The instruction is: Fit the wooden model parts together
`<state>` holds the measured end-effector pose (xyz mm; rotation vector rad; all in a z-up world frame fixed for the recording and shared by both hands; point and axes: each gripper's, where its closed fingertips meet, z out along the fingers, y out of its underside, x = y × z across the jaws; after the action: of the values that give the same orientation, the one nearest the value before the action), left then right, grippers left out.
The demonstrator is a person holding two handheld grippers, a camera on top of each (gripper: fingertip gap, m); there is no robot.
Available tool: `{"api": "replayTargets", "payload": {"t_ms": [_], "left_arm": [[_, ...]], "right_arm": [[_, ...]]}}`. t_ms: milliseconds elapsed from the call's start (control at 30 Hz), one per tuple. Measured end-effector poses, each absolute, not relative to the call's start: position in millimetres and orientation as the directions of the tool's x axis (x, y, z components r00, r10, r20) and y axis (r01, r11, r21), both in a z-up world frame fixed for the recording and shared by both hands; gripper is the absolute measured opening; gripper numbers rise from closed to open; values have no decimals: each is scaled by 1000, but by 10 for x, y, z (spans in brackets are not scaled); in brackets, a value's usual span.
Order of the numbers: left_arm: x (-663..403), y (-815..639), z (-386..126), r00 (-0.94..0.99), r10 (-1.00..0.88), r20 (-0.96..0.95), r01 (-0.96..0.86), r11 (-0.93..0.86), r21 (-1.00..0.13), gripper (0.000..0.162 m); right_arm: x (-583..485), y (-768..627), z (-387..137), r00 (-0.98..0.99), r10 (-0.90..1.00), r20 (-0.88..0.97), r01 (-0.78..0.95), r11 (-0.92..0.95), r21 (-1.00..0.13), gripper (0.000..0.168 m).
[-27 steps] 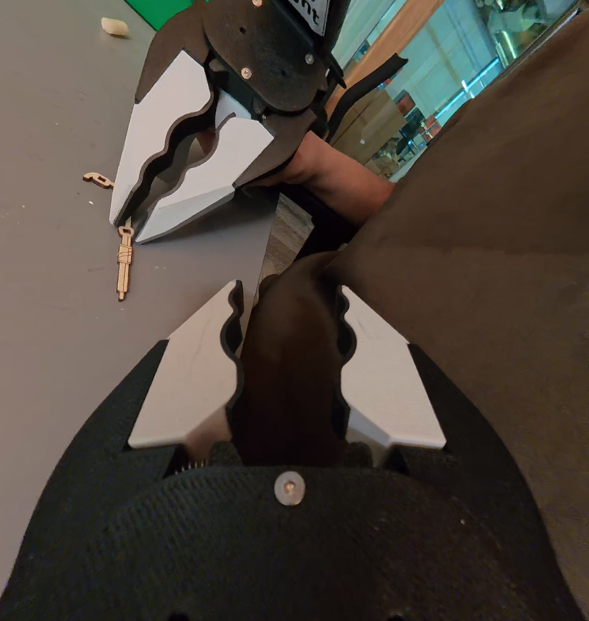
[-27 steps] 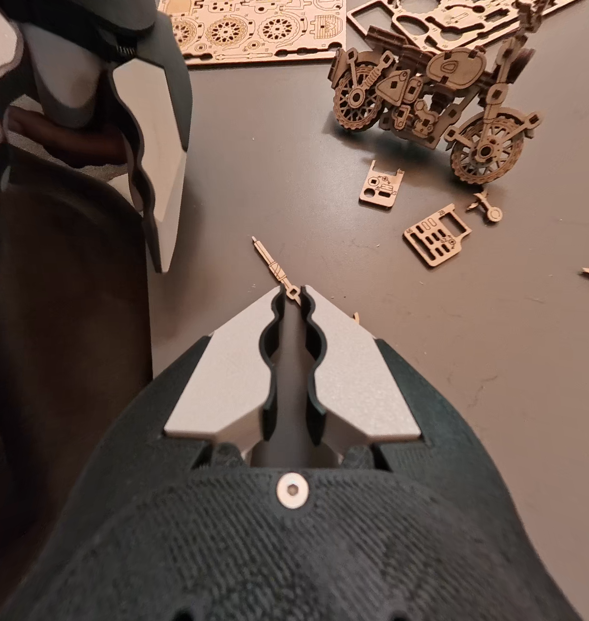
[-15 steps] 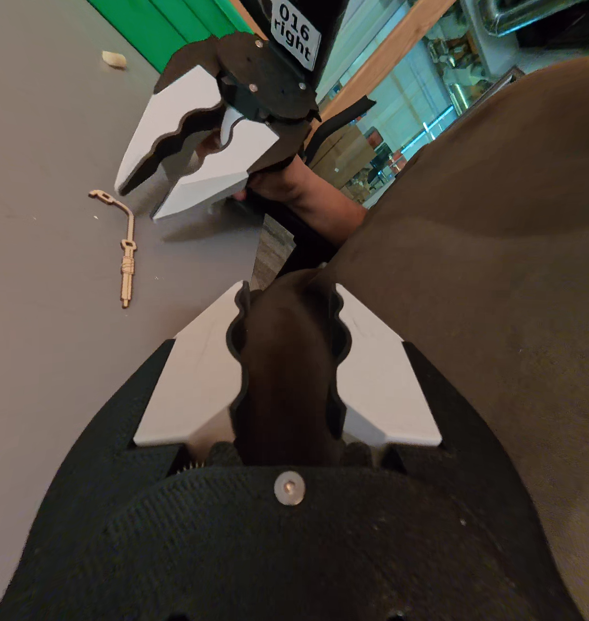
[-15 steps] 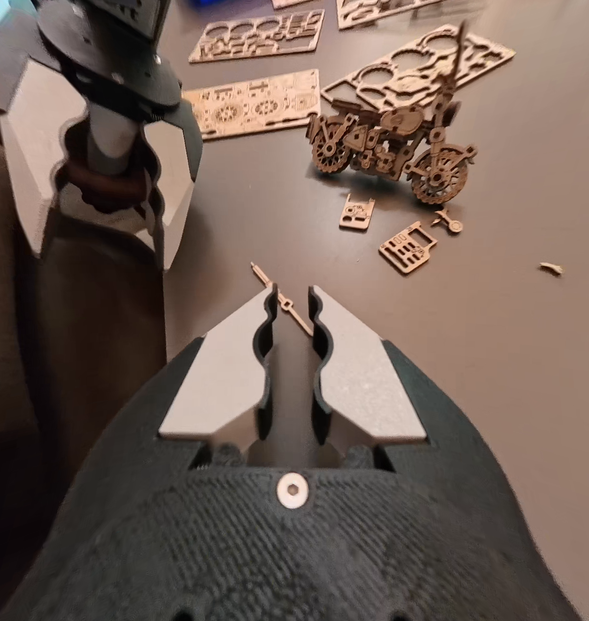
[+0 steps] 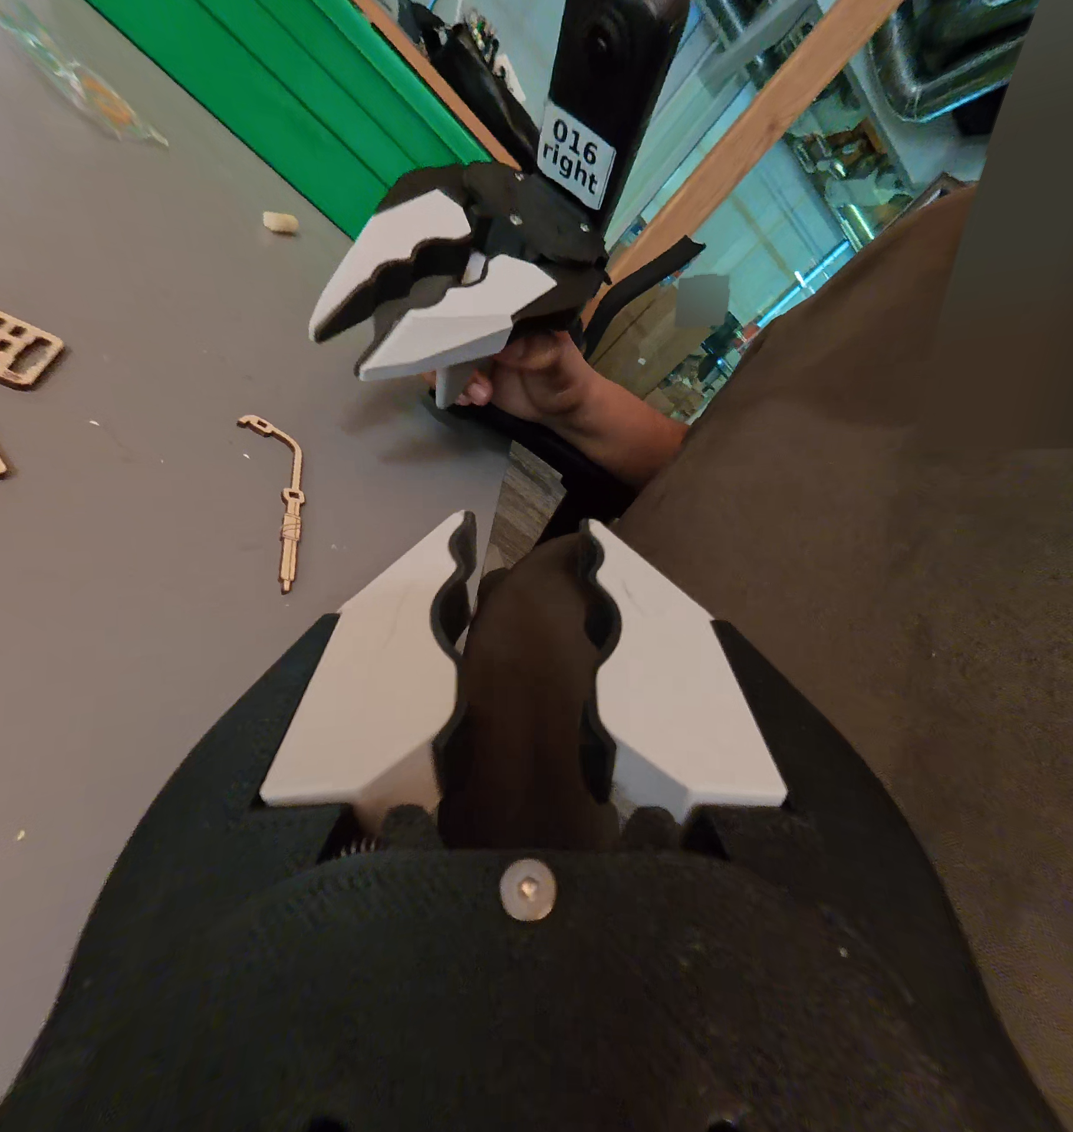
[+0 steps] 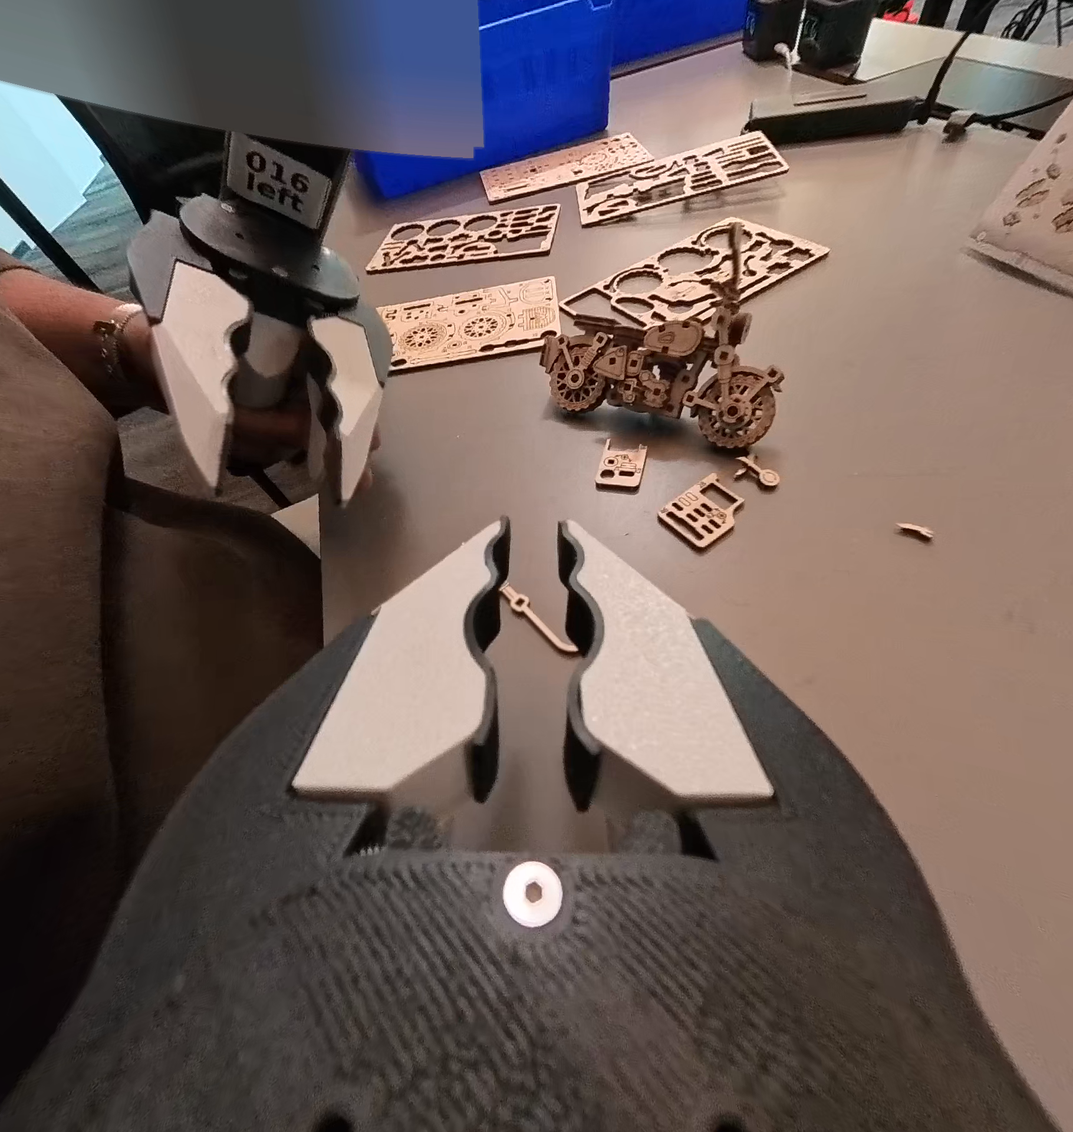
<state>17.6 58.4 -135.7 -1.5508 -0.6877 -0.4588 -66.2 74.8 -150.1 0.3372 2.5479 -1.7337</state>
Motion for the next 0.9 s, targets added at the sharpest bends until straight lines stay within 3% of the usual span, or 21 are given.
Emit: {"api": "replayTargets", "payload": {"t_ms": [133,433,900], "left_arm": [[139,538,-1279,766,167,621,624,38,-780,0],[-22,448,-1279,790,316,525,532,72,-844,0],[63,544,-1311,771,284,570,574,79,-815,0]], "right_arm": [[-636,731,-1520,-978,148,-143,189,366,-911,14],[-650,736,-1530,-976,155,-152,200,364,-910,14],[-668,742,-1429,-979,156,-132,177,320,-931,11]]}}
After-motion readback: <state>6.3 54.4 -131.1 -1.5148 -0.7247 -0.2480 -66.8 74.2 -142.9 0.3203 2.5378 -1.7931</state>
